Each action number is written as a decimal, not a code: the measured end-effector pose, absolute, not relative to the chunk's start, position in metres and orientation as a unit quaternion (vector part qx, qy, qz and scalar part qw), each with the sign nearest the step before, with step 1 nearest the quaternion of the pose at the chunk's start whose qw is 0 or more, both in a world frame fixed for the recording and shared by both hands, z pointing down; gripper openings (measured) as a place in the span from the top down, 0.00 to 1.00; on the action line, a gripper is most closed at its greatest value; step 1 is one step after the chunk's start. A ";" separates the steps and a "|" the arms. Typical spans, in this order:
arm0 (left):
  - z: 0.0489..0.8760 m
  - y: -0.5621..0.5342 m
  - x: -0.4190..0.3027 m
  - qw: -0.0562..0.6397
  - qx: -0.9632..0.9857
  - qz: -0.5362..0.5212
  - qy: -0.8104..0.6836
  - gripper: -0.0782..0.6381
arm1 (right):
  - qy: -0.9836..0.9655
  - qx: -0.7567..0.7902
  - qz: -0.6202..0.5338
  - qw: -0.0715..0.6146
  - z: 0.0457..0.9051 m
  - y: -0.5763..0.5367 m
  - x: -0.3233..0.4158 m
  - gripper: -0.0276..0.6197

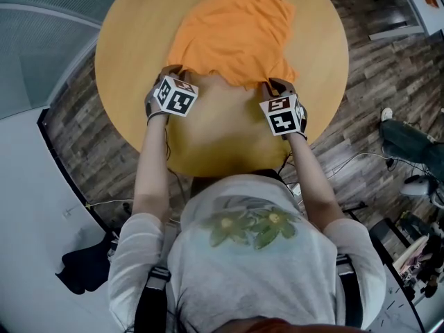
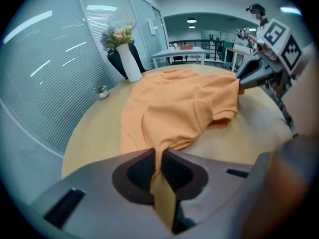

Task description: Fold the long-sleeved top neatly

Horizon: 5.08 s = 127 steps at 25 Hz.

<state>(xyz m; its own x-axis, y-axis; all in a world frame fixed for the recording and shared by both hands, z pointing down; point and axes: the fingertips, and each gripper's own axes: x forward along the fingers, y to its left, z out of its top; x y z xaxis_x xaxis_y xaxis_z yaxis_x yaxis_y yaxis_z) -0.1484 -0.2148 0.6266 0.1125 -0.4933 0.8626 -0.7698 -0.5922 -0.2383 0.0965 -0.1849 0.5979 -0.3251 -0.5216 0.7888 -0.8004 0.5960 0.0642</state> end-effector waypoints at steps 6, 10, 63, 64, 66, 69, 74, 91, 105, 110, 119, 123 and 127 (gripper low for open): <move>0.591 -0.211 -0.145 0.189 0.764 0.405 -0.466 0.84 | -0.792 0.468 0.204 0.335 0.561 -0.199 0.118 0.88; 0.574 -0.205 -0.142 0.199 0.770 0.377 -0.474 0.84 | -0.789 0.492 0.195 0.312 0.541 -0.208 0.133 0.88; 0.371 -0.029 -0.142 0.020 0.770 0.228 -0.596 0.85 | -0.784 0.587 0.055 0.195 0.378 -0.050 0.163 0.88; 0.369 -0.023 -0.143 0.018 0.770 0.225 -0.596 0.85 | -0.783 0.589 0.053 0.193 0.376 -0.043 0.163 0.88; 0.362 -0.010 -0.143 0.014 0.771 0.219 -0.598 0.85 | -0.782 0.593 0.050 0.188 0.371 -0.029 0.164 0.88; 0.348 0.008 -0.140 0.001 0.772 0.208 -0.601 0.85 | -0.781 0.597 0.044 0.180 0.361 -0.011 0.168 0.88; 0.321 0.034 -0.134 -0.037 0.770 0.199 -0.605 0.85 | -0.779 0.605 0.029 0.163 0.338 0.015 0.173 0.88; 0.211 0.114 -0.129 -0.162 0.749 0.139 -0.627 0.85 | -0.775 0.626 -0.054 0.072 0.240 0.084 0.168 0.88; 0.246 0.086 -0.137 -0.133 0.748 0.172 -0.628 0.85 | -0.757 0.644 -0.034 0.108 0.276 0.055 0.176 0.88; 0.273 0.056 -0.142 -0.105 0.748 0.191 -0.627 0.85 | -0.758 0.638 -0.016 0.131 0.301 0.024 0.176 0.88; 0.311 -0.013 -0.145 -0.071 0.746 0.225 -0.623 0.85 | -0.765 0.622 0.006 0.167 0.337 -0.049 0.173 0.88; 0.335 -0.046 -0.146 -0.051 0.746 0.243 -0.618 0.85 | -0.766 0.613 0.019 0.190 0.361 -0.083 0.172 0.88; 0.361 -0.080 -0.145 -0.027 0.745 0.259 -0.614 0.85 | -0.768 0.603 0.036 0.213 0.388 -0.119 0.171 0.88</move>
<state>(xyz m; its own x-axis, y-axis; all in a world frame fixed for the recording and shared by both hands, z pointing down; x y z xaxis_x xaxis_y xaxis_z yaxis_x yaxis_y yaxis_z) -0.1453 -0.0804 0.3612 0.1106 -0.9291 0.3530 -0.9013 -0.2434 -0.3583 0.1714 -0.1194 0.3882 -0.1807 -0.9111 0.3705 -0.9416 0.2690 0.2024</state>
